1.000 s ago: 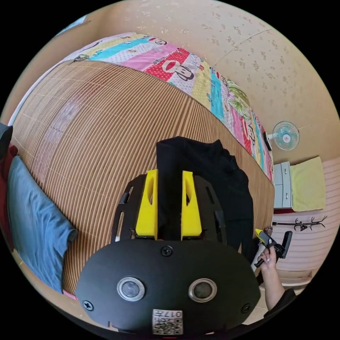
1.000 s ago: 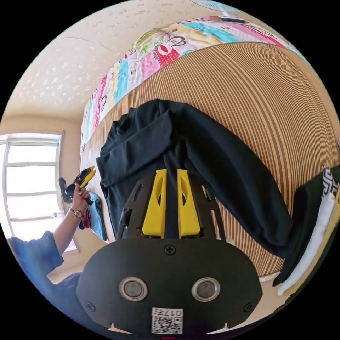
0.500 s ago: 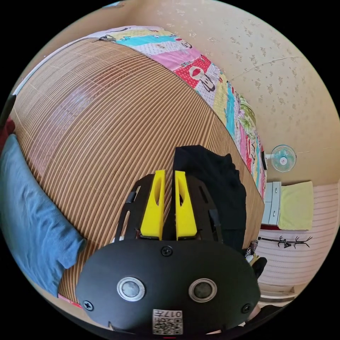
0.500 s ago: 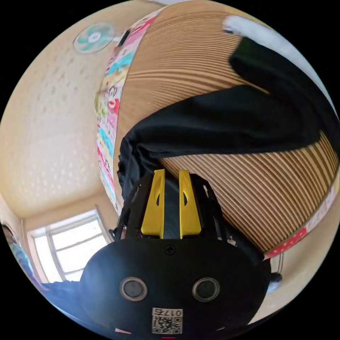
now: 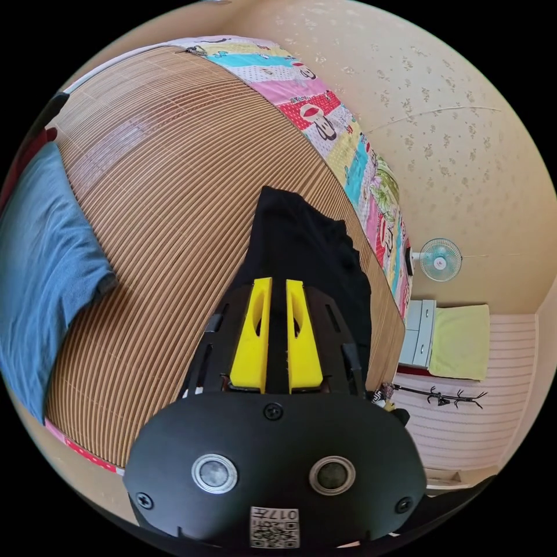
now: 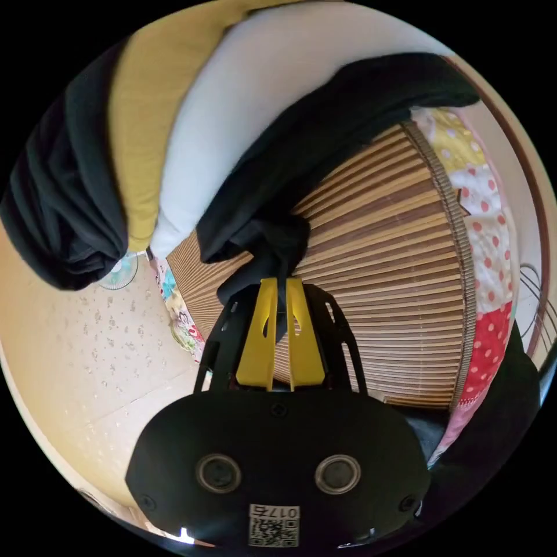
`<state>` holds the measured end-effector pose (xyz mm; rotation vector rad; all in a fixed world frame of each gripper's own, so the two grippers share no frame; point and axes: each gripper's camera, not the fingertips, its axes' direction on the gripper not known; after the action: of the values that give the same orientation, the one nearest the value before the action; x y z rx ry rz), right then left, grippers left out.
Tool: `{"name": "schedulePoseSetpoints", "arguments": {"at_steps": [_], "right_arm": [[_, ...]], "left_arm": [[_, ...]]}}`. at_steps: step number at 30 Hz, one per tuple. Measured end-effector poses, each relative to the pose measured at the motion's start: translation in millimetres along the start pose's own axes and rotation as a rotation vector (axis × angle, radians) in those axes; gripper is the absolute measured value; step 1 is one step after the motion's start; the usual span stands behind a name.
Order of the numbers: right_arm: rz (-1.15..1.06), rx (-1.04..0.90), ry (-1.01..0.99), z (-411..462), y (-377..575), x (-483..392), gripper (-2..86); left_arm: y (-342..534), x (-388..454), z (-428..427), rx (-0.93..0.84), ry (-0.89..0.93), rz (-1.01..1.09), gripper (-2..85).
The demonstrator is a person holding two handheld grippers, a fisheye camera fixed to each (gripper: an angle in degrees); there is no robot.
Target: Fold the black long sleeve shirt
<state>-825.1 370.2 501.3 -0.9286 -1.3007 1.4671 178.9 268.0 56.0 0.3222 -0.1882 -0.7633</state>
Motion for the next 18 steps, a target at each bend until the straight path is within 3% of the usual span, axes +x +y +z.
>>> {"name": "schedulePoseSetpoints", "arguments": {"at_steps": [6, 8, 10, 15, 18], "right_arm": [[-0.815, 0.06, 0.006, -13.6, 116.5, -195.5, 3.0], [-1.167, 0.082, -0.045, -9.7, 210.8, -258.3, 3.0], [-1.36, 0.026, -0.113, 6.3, 280.9, -281.0, 3.0], [-1.655, -0.343, -0.202, 96.1, 428.6, -246.3, 3.1], [-1.765, -0.681, 0.031, 183.7, 482.7, -164.1, 3.3]], "left_arm": [[6.8, 15.3, -26.8, 0.009, 0.089, 0.067, 5.2], [9.0, 16.6, -34.6, 0.016, 0.123, 0.093, 5.2], [11.0, 13.1, -40.1, 0.022, 0.164, 0.103, 5.3], [12.6, -24.0, -42.4, 0.04, 0.217, 0.06, 6.4], [8.5, -53.9, -35.1, 0.044, 0.205, 0.026, 6.8]]}}
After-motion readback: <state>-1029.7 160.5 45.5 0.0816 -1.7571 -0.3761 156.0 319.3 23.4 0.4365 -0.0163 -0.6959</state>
